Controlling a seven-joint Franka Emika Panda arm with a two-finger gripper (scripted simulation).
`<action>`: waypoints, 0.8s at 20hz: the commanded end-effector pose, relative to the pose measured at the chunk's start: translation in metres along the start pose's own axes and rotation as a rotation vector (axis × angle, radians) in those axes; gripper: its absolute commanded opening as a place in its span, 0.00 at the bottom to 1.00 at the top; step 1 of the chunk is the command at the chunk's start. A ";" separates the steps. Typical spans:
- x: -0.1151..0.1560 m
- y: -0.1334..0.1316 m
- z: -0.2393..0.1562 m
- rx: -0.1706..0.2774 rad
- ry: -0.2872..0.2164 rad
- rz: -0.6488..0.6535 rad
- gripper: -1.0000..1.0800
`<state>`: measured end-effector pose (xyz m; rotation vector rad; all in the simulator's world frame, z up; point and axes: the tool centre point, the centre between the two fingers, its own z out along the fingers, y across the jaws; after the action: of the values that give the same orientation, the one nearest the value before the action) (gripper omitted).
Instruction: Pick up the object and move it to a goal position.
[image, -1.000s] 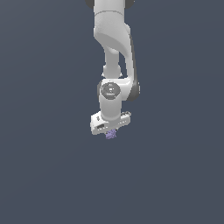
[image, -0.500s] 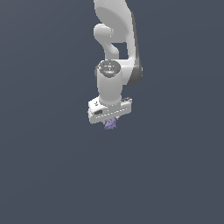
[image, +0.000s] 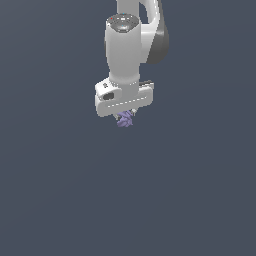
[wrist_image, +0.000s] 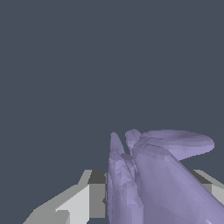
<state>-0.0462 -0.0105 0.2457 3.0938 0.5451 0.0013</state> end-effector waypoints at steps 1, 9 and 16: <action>-0.008 -0.002 -0.030 0.000 0.000 0.000 0.00; -0.028 -0.007 -0.120 0.001 0.000 0.000 0.00; -0.043 -0.009 -0.191 0.001 0.000 0.001 0.00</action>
<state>-0.0861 -0.0158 0.4222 3.0943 0.5442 0.0028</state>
